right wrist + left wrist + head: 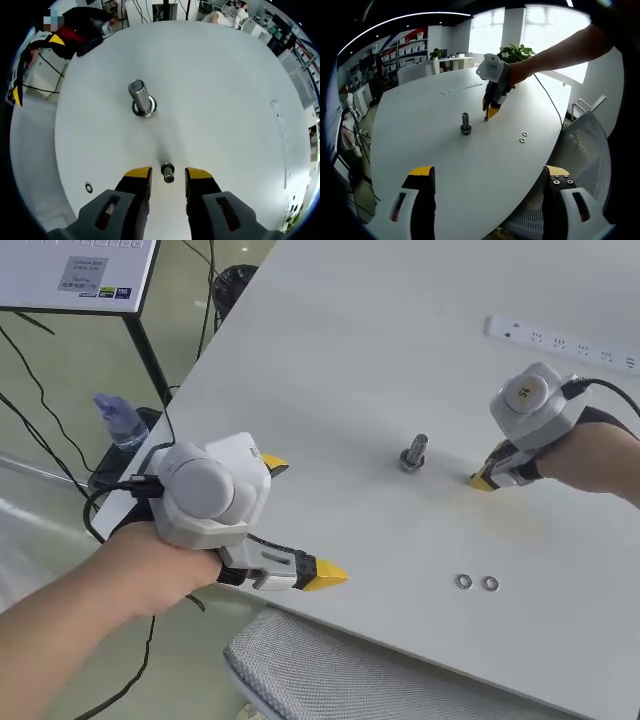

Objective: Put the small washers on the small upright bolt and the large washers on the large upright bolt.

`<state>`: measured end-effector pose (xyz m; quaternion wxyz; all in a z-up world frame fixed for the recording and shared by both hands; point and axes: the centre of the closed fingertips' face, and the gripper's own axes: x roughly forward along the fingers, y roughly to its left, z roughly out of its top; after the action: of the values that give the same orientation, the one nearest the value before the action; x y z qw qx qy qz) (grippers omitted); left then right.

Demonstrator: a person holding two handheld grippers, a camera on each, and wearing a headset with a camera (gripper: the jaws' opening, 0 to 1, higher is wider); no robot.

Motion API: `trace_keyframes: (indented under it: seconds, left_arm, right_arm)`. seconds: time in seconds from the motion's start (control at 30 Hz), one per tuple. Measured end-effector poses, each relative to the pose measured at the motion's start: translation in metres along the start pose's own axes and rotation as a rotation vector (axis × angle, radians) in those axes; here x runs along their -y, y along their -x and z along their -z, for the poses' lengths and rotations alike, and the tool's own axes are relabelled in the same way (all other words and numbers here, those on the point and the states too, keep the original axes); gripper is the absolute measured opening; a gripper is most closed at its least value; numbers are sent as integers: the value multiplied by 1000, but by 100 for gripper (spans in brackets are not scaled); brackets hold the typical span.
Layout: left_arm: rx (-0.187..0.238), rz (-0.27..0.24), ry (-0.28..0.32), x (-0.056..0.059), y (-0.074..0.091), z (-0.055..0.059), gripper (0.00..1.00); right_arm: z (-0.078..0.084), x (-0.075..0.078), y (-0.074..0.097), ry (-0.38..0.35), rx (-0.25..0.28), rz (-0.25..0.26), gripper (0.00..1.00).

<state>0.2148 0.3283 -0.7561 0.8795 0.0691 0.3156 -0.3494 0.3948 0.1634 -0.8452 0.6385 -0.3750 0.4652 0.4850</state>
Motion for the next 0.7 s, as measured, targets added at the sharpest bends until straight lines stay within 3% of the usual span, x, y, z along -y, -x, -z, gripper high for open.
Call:
trace_keyframes:
  seconds: [0.1,0.27,0.37,0.7]
  left_arm:
    - [-8,-1,2,0,0,1,88]
    - [15,0,9,0,1,-4,88]
    - [3,-4,-4,0,1,-3,88]
    - [-13,3,-36,2,2,1,88]
  right_arm:
    - [-1,2,6,-11,8,4,28]
    - [-3,2,17,-8,17,9,28]
    - [-4,4,23,-11,27,17,28]
    - [-5,-7,47,-10,72,26,28]
